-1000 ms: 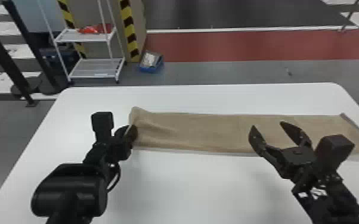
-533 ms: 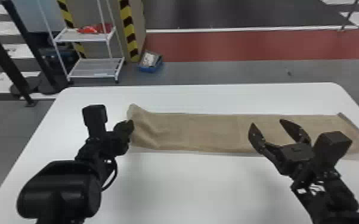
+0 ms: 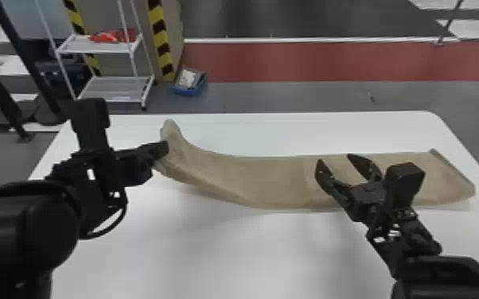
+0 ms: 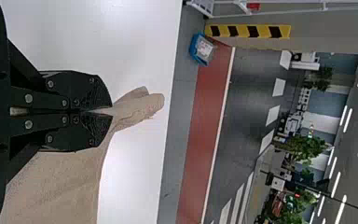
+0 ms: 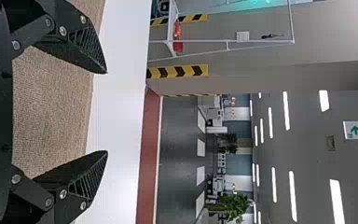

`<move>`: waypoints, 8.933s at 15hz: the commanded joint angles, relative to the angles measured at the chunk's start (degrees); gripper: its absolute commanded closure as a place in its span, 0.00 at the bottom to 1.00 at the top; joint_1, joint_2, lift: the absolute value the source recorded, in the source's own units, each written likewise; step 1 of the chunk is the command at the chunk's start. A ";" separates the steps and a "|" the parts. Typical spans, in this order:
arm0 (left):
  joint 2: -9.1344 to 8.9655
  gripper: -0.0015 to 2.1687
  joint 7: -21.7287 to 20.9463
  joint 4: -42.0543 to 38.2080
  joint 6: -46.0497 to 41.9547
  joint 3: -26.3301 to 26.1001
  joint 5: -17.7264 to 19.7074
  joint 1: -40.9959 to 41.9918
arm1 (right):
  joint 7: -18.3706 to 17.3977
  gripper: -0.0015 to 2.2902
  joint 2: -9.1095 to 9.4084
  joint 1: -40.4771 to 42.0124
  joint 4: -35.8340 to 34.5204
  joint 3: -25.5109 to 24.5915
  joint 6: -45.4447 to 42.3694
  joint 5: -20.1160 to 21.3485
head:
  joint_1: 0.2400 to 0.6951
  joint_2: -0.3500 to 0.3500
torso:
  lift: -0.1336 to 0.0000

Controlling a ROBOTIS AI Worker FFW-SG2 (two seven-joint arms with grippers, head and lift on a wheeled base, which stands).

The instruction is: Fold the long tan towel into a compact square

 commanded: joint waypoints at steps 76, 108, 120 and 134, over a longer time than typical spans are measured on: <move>2.35 0.02 13.09 13.22 -57.61 -21.37 -9.89 16.14 | -5.94 0.34 -0.68 2.86 -9.65 4.86 23.90 -2.83 | 1.00 0.47 | 0.08; 2.09 0.02 12.13 14.18 -57.09 -22.69 -9.10 14.64 | 7.69 0.62 -8.94 -5.49 -4.90 -14.48 27.94 -2.48 | 1.00 0.16 | 0.08; 2.00 0.02 12.04 16.03 -57.26 -22.78 -9.10 14.29 | 12.52 0.62 -12.28 -13.67 2.92 -17.91 29.17 -2.75 | 1.00 0.12 | 0.08; 1.65 0.02 12.57 17.52 -57.26 -28.32 -9.01 12.27 | 3.99 0.03 -8.50 -3.91 -7.10 -22.13 18.45 -3.01 | 1.00 0.00 | 0.08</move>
